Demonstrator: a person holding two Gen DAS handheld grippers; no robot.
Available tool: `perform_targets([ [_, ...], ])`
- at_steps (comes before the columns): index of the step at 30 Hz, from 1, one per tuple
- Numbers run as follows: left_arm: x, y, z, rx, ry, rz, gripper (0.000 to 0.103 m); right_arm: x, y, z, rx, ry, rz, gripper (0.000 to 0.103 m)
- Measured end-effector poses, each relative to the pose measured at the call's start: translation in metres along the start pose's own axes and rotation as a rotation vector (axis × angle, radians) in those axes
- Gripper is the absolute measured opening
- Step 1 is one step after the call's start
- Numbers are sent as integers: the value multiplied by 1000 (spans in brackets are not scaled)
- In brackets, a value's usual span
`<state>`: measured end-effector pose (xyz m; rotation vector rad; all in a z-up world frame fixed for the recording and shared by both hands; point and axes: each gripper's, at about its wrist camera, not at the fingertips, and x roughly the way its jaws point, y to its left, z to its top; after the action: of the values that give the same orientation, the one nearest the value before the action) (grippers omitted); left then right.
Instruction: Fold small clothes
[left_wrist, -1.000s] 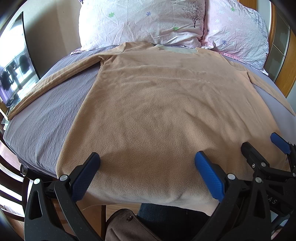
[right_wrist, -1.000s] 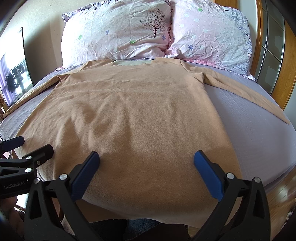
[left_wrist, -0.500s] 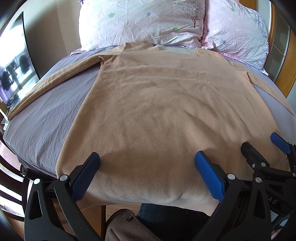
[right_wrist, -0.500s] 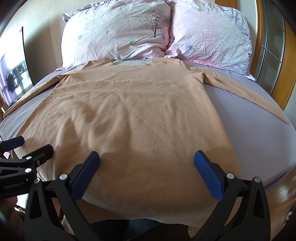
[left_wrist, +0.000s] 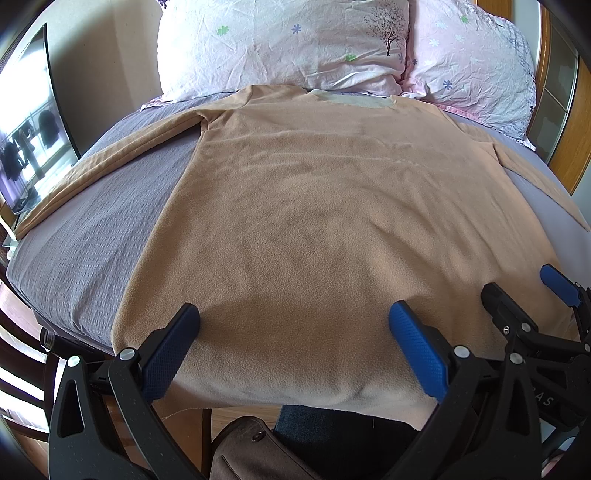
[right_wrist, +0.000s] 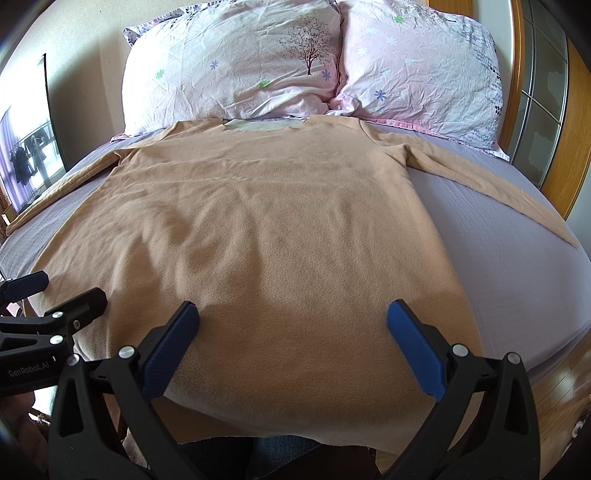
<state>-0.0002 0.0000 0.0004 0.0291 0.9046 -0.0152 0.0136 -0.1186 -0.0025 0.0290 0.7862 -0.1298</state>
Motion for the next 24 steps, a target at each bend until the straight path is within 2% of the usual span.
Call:
perform_targets([
  [13, 0, 0, 0, 4, 0, 0, 102, -2, 4, -1, -3, -13, 2, 101],
  [15, 1, 0, 1, 10, -1, 0, 102, -4, 5, -1, -14, -33, 16, 101],
  [18, 1, 0, 0, 18, -17, -4, 102, -4, -3, 0, -43, -71, 84, 101],
  [21, -3, -1, -3, 34, -55, -14, 102, -17, -49, 19, 94, -113, 85, 101],
  [23, -2, 3, 1, 38, -61, -46, 102, -31, -107, 38, 267, -156, 81, 101],
  [24, -1, 8, 5, 25, -66, -80, 102, -38, -148, 50, 390, -172, 74, 101],
])
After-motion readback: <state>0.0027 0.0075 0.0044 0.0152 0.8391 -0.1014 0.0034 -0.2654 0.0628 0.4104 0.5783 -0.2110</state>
